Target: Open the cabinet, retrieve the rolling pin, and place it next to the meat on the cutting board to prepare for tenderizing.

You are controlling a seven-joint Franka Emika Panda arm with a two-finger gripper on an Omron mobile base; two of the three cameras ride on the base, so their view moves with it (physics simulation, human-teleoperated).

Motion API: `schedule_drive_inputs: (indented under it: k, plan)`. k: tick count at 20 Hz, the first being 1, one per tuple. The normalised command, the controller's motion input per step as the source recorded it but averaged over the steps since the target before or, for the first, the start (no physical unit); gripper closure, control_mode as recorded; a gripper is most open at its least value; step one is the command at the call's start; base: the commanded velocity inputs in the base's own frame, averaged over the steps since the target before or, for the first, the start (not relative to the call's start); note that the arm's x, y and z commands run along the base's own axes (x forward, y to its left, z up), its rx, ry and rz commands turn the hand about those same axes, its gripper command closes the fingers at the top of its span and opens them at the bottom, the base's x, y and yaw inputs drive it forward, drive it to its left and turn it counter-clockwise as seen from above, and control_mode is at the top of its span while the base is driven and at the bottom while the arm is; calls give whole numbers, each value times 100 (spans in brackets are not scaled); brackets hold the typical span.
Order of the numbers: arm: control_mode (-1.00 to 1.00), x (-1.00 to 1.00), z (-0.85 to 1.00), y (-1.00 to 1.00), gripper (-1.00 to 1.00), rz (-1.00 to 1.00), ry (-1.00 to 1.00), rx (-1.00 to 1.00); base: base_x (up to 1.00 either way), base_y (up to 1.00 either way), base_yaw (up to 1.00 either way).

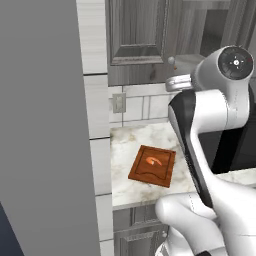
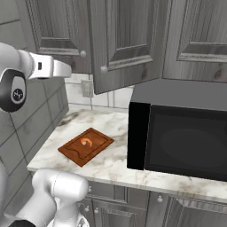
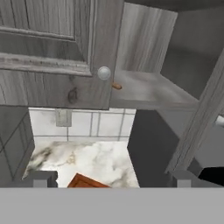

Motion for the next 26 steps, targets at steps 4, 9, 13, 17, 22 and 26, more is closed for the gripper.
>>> schedule_drive_inputs:
  k: [4, 9, 13, 17, 22, 26]
  plan:
    - [-100, 28, -1, 0, -100, 0, 0, -29, 0, 0, 0]
    - [-100, 27, 0, 6, -100, 0, 0, -32, 0, 0, 0]
    - [-100, 25, -7, -4, -100, 0, 4, -20, 0, 0, 0]
    - [-100, 36, -17, -18, -100, 0, 8, -16, 0, 0, 0]
    - [-100, 44, -13, -17, -100, 0, 9, -14, 0, 0, 0]
    - [-100, 51, -9, -10, -100, 0, 10, -10, 0, 0, 0]
